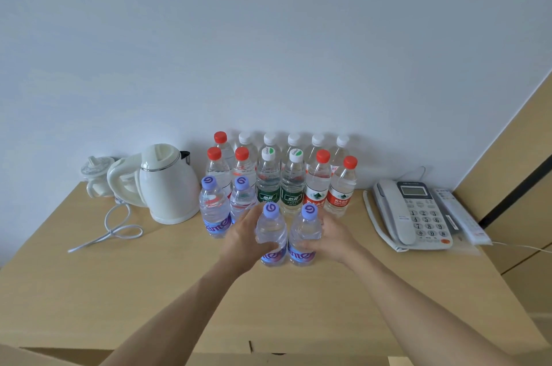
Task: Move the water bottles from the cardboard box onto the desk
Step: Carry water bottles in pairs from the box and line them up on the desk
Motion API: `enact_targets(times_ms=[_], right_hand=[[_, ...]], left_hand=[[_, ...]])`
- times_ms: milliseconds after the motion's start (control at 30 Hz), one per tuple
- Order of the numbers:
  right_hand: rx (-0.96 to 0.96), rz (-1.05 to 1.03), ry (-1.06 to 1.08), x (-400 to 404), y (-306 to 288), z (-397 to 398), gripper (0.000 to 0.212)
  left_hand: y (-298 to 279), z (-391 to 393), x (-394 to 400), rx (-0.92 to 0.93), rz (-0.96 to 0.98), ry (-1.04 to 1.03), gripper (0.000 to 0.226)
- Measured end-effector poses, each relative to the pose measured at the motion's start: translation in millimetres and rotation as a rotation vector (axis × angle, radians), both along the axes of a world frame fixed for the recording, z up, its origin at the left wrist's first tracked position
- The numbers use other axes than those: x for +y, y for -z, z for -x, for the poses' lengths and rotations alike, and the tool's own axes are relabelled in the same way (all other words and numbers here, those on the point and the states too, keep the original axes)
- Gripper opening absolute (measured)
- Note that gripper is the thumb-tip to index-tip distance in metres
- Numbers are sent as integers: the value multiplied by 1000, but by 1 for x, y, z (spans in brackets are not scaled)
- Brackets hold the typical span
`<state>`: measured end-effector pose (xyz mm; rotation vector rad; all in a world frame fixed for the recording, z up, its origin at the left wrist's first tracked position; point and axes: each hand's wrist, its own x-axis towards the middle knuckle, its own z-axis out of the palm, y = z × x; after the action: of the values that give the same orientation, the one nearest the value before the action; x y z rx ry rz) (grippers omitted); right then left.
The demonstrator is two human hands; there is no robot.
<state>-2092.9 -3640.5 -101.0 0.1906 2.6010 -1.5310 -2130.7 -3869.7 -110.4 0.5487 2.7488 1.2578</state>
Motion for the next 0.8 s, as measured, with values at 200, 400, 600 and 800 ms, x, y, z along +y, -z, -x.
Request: enact_targets(times_ms=[200,400,600,800], right_hand=[[256,-300,122,-13,-9,-5,57],[282,-313,126,-13,-10,-4,49],[303,-283,119,-12,-12,1,48],[274,-266,129,-12,-14,0,49]], left_hand=[[-34,-2,3,326,262,29,67],[-51,9,11,323,324,51,51],[-57,28,26,314,360,52,44],[-62,51,37,278,406,70,40]])
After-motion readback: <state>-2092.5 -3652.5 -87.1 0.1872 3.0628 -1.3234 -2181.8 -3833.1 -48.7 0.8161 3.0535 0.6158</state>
